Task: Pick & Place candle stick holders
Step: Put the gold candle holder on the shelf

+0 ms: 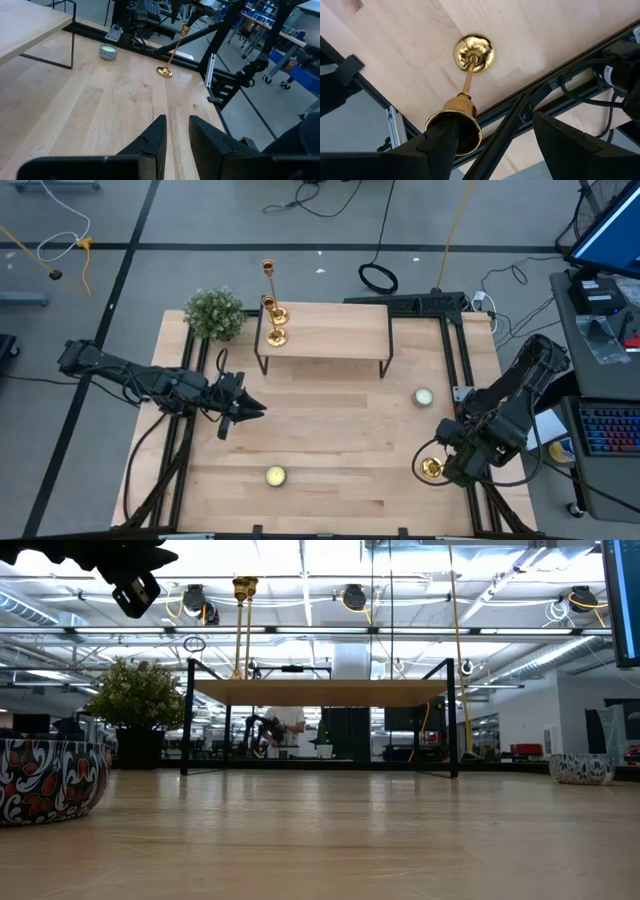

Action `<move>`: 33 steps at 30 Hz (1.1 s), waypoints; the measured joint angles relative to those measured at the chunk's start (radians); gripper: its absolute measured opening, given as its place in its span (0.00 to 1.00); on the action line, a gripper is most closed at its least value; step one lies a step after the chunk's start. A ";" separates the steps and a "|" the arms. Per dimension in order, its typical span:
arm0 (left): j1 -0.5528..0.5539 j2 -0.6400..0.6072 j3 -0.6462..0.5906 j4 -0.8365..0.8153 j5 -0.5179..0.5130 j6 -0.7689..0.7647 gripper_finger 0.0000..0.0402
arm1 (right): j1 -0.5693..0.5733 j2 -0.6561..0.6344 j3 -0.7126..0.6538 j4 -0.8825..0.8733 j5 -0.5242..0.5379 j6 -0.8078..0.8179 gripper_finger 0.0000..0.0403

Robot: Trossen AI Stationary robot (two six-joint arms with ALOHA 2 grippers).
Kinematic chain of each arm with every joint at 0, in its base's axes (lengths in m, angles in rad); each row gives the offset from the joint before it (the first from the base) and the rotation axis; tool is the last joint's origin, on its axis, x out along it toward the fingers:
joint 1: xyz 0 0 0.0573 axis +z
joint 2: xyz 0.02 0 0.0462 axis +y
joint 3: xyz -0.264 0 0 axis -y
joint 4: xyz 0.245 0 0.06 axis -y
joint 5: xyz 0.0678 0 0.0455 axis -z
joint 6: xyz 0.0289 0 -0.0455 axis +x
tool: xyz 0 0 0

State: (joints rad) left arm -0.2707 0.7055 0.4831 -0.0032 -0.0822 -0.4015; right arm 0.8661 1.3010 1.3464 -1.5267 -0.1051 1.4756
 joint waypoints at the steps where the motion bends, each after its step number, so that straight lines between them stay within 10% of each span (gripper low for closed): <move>1: 0.000 0.000 0.000 0.000 0.000 0.000 0.20 | 0.000 0.000 0.000 0.000 0.000 -0.002 0.61; 22: 0.000 0.000 0.000 0.000 0.000 -0.023 0.20 | -0.001 0.000 0.000 -0.032 0.004 -0.055 0.60; 33: 0.000 0.000 0.001 0.000 0.000 -0.026 0.20 | -0.017 0.000 0.000 -0.026 0.006 -0.055 0.34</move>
State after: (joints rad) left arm -0.2707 0.7055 0.4839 -0.0029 -0.0826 -0.4278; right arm 0.8489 1.3010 1.3464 -1.5528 -0.0989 1.4204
